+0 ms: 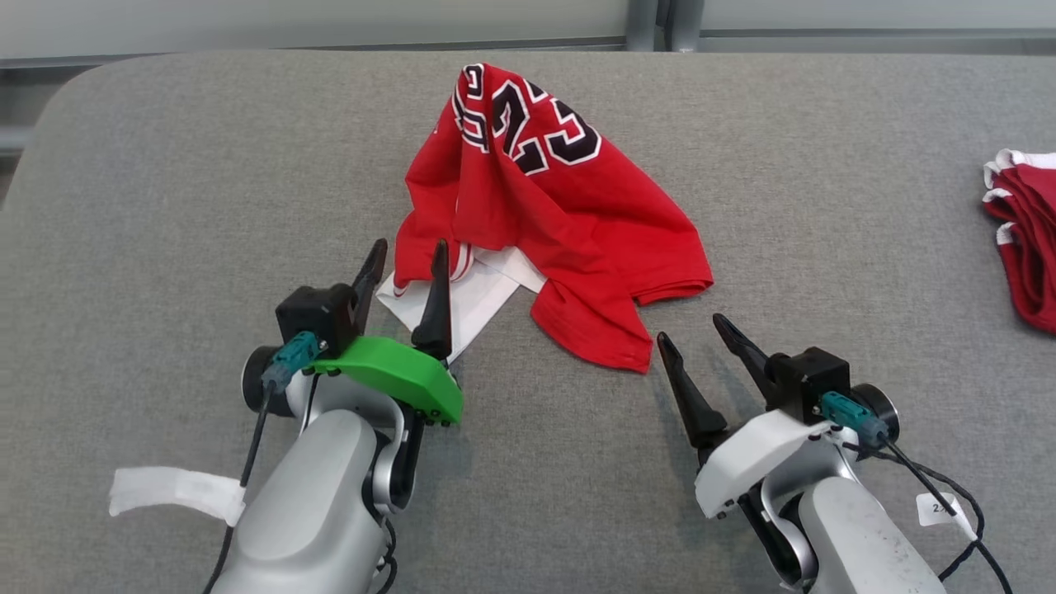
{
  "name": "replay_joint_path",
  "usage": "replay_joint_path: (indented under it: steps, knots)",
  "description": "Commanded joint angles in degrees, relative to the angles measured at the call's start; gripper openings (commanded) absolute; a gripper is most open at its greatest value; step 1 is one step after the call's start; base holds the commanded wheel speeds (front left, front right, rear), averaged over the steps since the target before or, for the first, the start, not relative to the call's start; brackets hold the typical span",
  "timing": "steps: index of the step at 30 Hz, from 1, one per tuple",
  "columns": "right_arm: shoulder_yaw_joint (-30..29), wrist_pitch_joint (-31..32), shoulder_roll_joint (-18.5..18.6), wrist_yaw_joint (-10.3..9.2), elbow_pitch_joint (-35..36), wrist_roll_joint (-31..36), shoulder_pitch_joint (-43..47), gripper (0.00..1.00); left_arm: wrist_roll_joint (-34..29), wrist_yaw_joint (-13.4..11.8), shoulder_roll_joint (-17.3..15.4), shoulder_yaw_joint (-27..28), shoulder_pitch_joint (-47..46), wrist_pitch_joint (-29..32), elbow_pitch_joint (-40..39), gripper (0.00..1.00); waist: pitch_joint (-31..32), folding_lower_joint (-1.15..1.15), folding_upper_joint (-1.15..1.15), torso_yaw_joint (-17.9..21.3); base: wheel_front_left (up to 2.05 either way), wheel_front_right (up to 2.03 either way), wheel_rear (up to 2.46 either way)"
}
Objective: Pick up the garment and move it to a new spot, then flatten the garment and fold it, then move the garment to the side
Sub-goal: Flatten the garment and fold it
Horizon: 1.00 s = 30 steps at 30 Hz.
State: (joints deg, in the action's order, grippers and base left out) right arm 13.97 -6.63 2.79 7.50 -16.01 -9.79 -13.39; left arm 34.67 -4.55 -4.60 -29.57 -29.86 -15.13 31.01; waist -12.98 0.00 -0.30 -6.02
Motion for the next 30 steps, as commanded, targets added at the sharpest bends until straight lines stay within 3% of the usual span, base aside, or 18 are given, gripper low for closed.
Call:
replay_joint_path:
  steps: [1, 12, 21, 23, 25, 29, 30]
  knots:
    - [0.03, 0.11, 0.21, -0.01, -1.06, 0.21, -0.92, 1.00, -0.91, -0.31, 0.05, 0.10, 1.39, -0.03, -1.00, 1.00, 0.62, 0.00, 0.30, -1.94, 0.00, 0.00, 0.00]
    - [-0.61, 1.73, 0.22, -0.02, -12.43, 1.34, -4.68, 1.00, -3.06, -1.21, 0.79, -0.53, 9.33, -0.04, -8.81, 1.00, 1.66, 0.00, 0.30, -6.64, 0.00, 0.00, 0.00]
    - [0.06, 1.72, 0.21, -0.02, -19.26, 0.95, -7.18, 0.99, -3.01, -1.77, 0.01, 0.32, 12.18, -0.04, -11.54, 1.00, 2.38, 0.00, 0.30, -7.93, 0.00, 0.00, 0.00]
    - [0.37, 1.43, 0.22, -0.01, -20.97, 0.36, -8.04, 0.84, -2.91, -1.90, -0.19, 0.46, 12.53, -0.04, -11.91, 1.00, 2.40, 0.00, 0.30, -8.04, 0.00, 0.00, 0.00]
    - [0.59, 1.12, 0.22, -0.01, -22.63, -0.45, -8.85, 0.55, -2.83, -2.05, -0.41, 0.50, 12.89, -0.04, -12.18, 1.00, 2.45, 0.00, 0.30, -8.12, 0.00, 0.00, 0.00]
    - [1.14, 0.50, 0.23, -0.02, -26.04, -2.65, -10.43, 0.32, -2.63, -2.40, -0.76, 0.69, 13.40, -0.04, -12.73, 1.00, 2.64, 0.00, 0.30, -8.07, 0.00, 0.00, 0.00]
    - [1.09, 0.05, 0.25, -0.02, -26.81, -2.80, -10.83, 0.31, -2.59, -2.44, -0.87, 0.75, 13.53, -0.04, -12.83, 1.00, 2.70, 0.00, 0.30, -8.02, 0.00, 0.00, 0.00]
